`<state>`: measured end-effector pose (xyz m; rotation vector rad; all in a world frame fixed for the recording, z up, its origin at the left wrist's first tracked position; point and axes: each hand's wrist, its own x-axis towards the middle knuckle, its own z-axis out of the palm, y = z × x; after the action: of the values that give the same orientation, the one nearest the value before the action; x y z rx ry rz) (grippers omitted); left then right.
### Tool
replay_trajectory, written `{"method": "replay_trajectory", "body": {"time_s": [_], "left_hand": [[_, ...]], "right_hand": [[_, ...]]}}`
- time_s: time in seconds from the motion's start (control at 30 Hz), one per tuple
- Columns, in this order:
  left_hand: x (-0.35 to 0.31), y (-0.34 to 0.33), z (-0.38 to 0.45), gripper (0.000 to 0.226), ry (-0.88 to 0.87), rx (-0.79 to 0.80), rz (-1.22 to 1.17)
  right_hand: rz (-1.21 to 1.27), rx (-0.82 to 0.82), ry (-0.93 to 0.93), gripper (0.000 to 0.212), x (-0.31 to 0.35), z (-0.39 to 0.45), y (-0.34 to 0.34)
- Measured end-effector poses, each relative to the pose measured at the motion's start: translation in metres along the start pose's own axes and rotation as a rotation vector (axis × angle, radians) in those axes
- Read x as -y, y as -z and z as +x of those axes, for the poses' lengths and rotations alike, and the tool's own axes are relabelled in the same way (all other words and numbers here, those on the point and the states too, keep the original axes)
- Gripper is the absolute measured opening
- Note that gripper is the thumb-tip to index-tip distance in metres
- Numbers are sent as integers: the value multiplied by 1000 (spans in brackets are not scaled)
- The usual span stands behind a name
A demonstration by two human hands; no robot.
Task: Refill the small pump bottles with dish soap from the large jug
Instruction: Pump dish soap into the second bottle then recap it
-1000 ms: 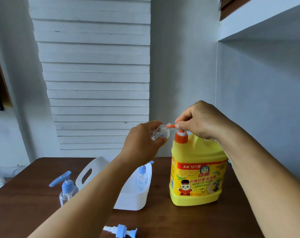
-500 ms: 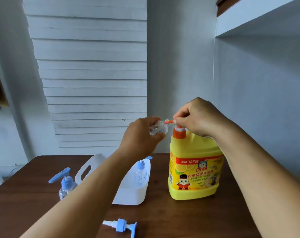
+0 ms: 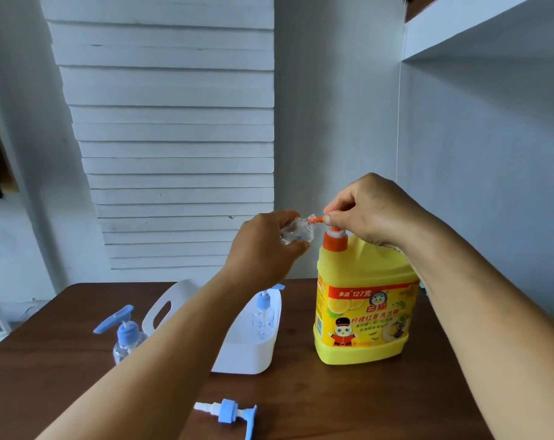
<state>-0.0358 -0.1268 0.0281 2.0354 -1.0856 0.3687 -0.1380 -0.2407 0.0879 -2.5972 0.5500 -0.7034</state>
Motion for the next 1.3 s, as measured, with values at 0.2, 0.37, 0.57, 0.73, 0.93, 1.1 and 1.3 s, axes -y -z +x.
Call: {"method": "replay_trajectory", "body": {"time_s": [0.2,0.37,0.57,0.73,0.93,1.1,1.3], "left_hand": [[-5,3,1,28,3,0,-14],[-7,7,4,31,-19,-10,1],[-3,3,-1,32,4,18,17],[-6,7,2,33,4,12,0],[-4,5,4,34,-1,-2,18],[0,1,0,31,7,8,4],[-4,4,5,32,15,-11,-23]], "right_hand": [[-33,25,0,16,6,2,12],[-24,-1,13,15,5,3,12],[-22,1,-10,13,0,0,1],[-30,15,0,14,6,2,14],[-38,8,10,14,2,1,5],[-40,29,-10,12,0,2,1],[-55,17,-8,12,7,10,13]]}}
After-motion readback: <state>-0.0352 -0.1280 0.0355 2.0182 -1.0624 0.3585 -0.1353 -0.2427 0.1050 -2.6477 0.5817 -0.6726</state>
